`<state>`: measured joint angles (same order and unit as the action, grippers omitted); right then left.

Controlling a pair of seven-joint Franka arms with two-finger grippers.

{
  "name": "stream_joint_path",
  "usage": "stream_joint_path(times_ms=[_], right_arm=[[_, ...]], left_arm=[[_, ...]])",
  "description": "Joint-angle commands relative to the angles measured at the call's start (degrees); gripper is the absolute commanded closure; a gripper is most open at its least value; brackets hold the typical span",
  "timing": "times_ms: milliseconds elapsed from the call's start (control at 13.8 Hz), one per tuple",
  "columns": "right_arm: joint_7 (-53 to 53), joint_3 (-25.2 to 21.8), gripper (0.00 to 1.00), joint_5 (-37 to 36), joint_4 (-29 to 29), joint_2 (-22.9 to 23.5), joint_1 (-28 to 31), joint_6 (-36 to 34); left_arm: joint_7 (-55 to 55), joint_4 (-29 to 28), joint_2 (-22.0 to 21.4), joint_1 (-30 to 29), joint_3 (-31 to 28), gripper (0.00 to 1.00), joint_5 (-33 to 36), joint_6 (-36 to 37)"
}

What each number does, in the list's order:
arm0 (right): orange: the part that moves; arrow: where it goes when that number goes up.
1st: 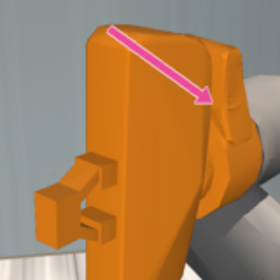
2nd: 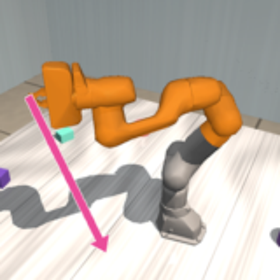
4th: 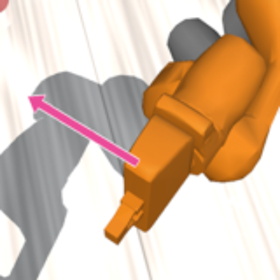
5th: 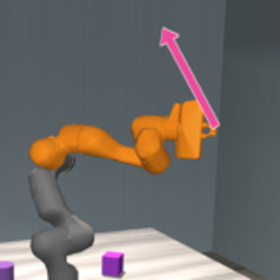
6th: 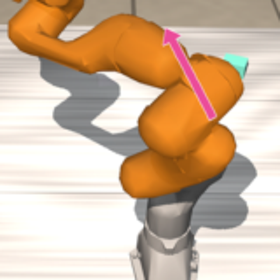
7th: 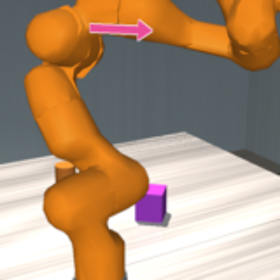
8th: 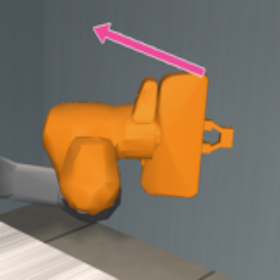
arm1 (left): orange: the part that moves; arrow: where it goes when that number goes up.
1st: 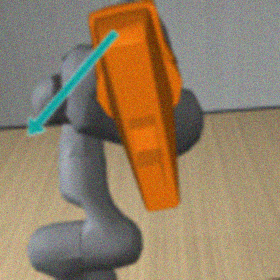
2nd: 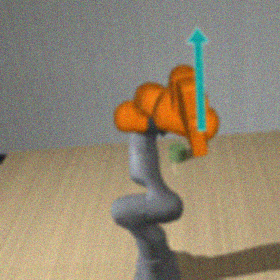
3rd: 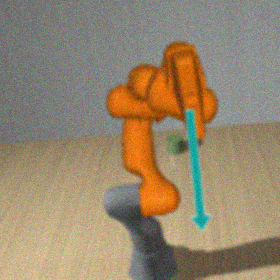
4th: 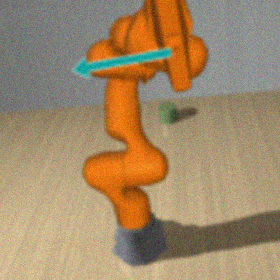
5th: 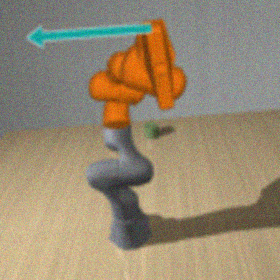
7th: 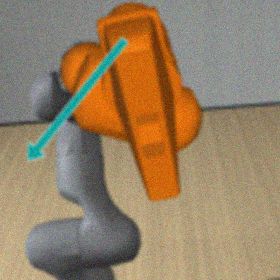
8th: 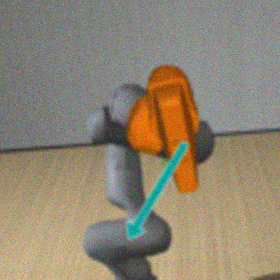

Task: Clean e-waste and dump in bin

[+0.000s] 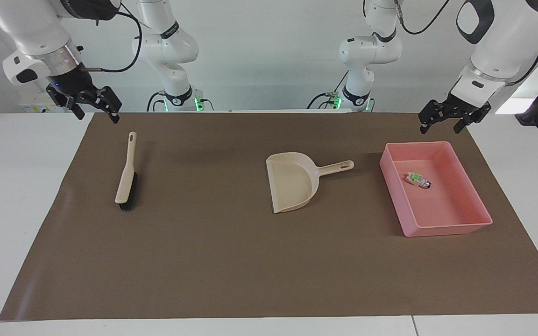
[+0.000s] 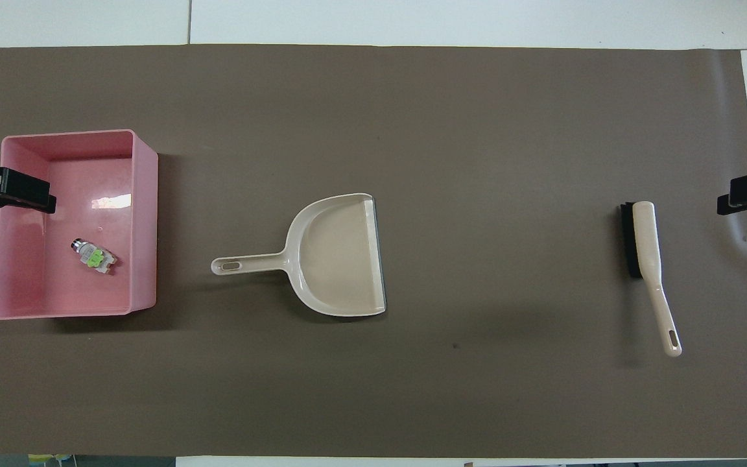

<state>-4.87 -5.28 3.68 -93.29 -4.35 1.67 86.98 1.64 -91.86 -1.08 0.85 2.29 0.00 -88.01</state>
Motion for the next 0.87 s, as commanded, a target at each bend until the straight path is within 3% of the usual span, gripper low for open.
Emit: stream_joint_path(times_ms=[0,72,797], right_arm=[[1.71,1.14,0.0,-1.55,-1.11,-0.84,0.7,1.0],[3.1,2.72,0.0,-2.96,-1.19,-0.92,0.79,1.17],[4.61,2.91,0.0,-4.91,-1.2,-1.01,0.79,1.09]], left_arm=[[-0.67,-1.57,-1.73,0.03,0.17,0.0,0.18,0.65],[-0.76,-1.57,-1.73,0.03,0.17,0.0,0.18,0.65],[-0.67,-1.57,-1.73,-0.41,0.17,0.0,0.18,0.21]])
